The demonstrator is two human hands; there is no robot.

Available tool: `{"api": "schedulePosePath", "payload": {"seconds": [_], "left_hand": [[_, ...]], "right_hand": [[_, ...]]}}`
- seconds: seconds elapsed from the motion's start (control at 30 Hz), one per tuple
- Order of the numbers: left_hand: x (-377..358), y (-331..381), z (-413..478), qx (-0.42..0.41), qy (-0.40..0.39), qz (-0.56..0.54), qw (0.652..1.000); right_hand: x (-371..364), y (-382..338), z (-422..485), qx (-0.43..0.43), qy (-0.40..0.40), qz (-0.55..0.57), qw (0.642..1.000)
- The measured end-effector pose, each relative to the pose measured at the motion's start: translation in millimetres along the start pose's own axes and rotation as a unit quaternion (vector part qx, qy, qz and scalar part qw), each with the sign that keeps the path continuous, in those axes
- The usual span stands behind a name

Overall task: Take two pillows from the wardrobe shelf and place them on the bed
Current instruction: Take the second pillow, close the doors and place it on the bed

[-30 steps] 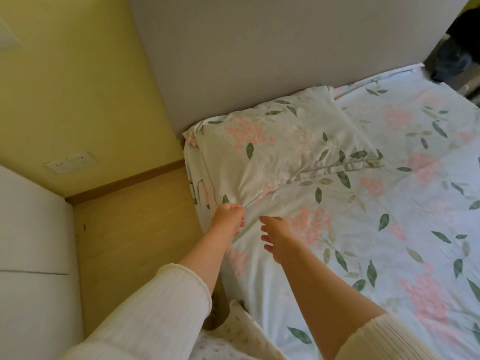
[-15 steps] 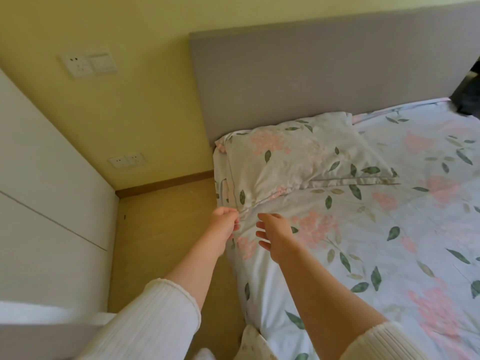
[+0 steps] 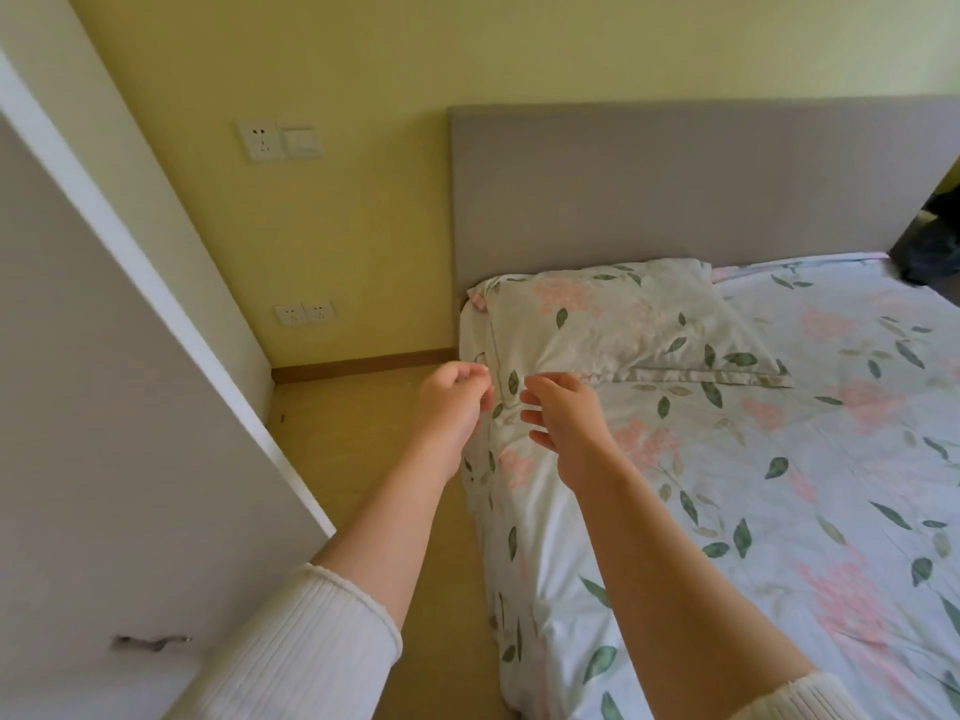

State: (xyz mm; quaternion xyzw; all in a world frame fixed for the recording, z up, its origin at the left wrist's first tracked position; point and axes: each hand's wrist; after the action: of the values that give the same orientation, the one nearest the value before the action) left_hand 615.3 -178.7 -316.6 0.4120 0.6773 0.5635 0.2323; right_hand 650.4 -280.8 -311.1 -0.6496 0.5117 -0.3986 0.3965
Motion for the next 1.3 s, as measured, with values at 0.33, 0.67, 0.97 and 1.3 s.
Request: {"api": "schedulePosePath", "payload": {"seconds": [0.33,0.67,0.97,1.3], "left_hand": [[41,77,-67,-0.272,0.099,0.088,0.953],[133,161,-140,-0.347,0.249,0.102,0.899],[235,210,-212,-0.373,0.405,0.146,0.822],[342,231,-294,-0.353,0.531,0.234,0.734]], "right_hand": [[9,-87,-58,0.163,-0.077,0.046,0.983],[-28,-166,-143,0.288,-0.223,0.075,0.928],[-104,-220,-238,0.353,-0.375,0.093,0.852],[-192,-249,-329,0.391,-0.479,0.086,0.781]]}}
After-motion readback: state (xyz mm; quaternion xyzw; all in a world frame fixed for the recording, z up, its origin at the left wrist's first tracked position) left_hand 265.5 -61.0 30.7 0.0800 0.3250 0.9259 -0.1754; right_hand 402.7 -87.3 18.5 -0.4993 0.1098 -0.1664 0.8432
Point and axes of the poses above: each hand's wrist, its own z-axis towards the middle knuckle, its own x-axis out of the back of the hand, y = z × x, and after that the axes turned 4 degrees about y, right-handed
